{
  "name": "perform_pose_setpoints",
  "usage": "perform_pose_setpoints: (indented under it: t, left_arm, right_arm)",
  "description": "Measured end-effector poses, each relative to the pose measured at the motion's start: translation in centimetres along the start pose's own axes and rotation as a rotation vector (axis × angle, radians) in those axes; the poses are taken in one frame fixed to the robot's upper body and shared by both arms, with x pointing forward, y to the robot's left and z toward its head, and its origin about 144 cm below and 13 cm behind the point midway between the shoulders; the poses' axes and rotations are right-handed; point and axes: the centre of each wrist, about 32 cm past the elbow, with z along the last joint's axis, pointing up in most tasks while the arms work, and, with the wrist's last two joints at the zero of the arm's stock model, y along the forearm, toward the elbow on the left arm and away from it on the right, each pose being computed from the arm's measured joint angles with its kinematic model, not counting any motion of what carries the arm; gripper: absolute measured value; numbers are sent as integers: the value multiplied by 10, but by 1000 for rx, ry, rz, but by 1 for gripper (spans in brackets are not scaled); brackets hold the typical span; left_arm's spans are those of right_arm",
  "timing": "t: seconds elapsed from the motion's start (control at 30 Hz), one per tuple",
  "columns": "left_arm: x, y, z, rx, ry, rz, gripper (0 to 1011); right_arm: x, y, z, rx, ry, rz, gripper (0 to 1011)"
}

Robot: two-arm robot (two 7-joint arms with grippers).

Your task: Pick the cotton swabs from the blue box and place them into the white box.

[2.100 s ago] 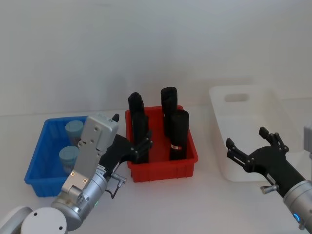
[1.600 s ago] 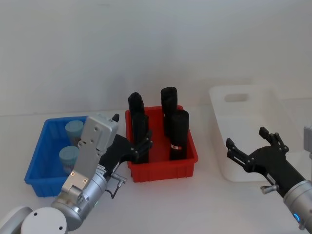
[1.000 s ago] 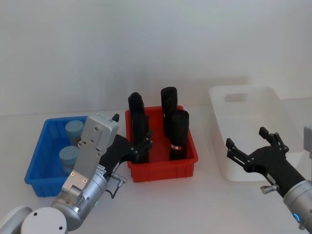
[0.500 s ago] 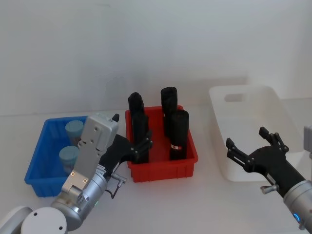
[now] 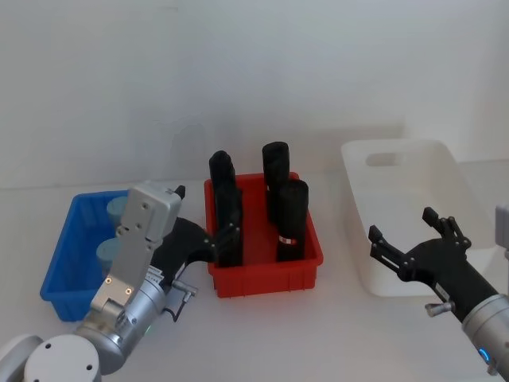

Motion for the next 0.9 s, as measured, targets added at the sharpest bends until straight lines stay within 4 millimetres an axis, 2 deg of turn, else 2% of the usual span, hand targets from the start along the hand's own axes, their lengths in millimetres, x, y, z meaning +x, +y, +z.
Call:
perform_pose_setpoints:
  t: [0.4,0.9]
  left_arm:
    - [28,1,-8,48,69,43,999]
    - [74,2,-31,151,175,103,1000]
  right_arm:
    - [0,0,0,0,0,0,1001]
    - [0,0,0,0,0,0,1001]
